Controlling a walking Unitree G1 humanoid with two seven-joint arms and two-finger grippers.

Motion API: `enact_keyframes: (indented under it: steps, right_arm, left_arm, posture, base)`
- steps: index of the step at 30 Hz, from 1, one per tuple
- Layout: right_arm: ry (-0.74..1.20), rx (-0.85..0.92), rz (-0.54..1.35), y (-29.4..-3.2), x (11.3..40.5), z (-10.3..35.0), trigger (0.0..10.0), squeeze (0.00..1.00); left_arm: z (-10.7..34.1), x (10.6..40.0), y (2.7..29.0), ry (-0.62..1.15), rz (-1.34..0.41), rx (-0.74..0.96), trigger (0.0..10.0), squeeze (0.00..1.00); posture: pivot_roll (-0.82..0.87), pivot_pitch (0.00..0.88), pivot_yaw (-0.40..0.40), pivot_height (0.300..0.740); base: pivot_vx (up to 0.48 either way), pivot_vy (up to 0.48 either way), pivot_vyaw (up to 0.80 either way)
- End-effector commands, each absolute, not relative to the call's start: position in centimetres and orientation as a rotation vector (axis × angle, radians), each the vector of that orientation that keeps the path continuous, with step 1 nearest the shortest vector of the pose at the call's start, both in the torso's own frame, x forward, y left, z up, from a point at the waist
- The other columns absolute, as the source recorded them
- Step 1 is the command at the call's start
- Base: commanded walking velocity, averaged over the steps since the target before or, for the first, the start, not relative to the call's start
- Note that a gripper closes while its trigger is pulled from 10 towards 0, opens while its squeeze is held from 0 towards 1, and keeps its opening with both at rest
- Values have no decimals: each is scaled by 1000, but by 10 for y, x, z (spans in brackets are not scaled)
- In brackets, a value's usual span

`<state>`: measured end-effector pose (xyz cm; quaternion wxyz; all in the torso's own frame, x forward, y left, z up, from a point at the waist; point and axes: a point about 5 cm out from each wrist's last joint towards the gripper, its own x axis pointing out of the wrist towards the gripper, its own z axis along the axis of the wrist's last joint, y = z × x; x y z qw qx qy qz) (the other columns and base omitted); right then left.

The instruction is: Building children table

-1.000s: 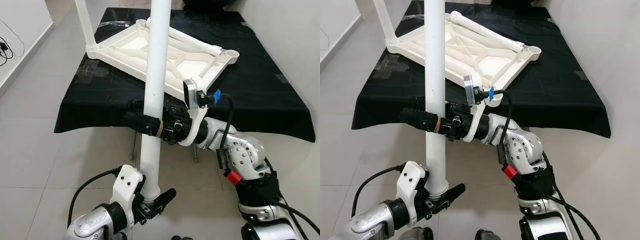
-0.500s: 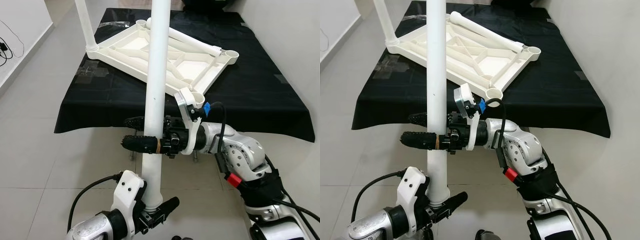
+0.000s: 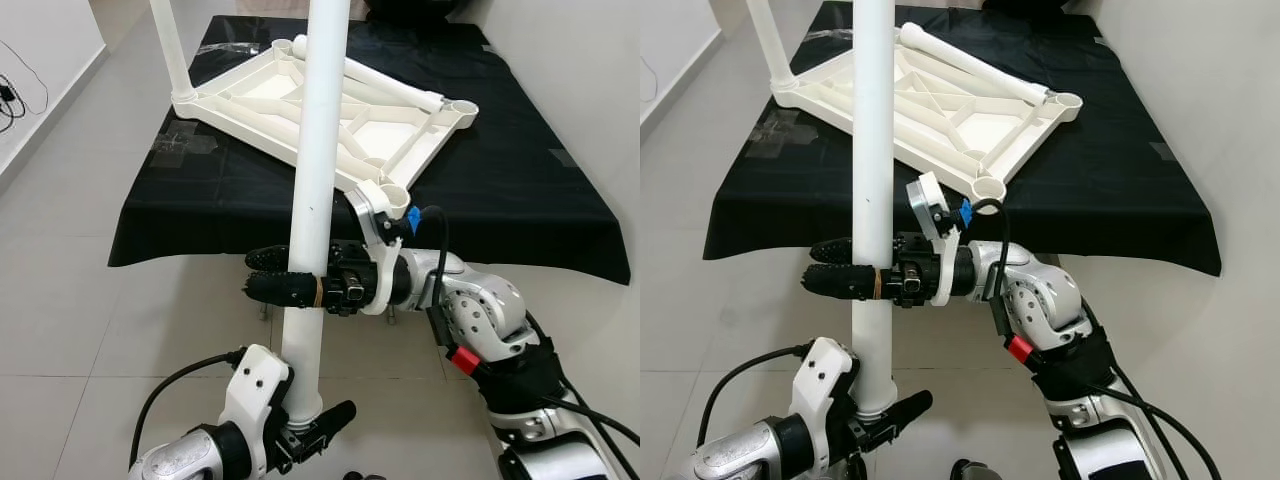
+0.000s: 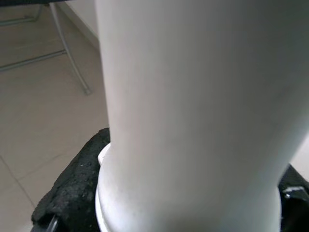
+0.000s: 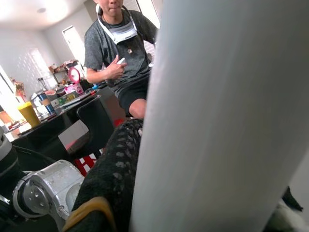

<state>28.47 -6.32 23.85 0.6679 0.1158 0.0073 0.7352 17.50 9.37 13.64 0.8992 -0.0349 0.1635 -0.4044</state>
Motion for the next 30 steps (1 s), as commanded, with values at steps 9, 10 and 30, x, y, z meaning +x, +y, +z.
enact_keyframes:
  steps: [9,10,30]
  right_arm:
    - [-28,265,1609,-68,291,246,0,0]
    - [-30,267,1603,-69,292,246,0,0]
    - [-184,220,902,-129,366,264,0,0]
  left_arm:
    - [141,185,101,294,-813,-63,10000,1000]
    - [143,186,101,285,-814,-63,10000,1000]
    - [143,214,143,199,-484,138,10000,0]
  posture:
    - [112,172,-30,740]
    - [112,173,-31,740]
    - [114,164,-38,740]
  base:
    - [0,0,0]
    - [0,0,0]
    - [0,0,0]
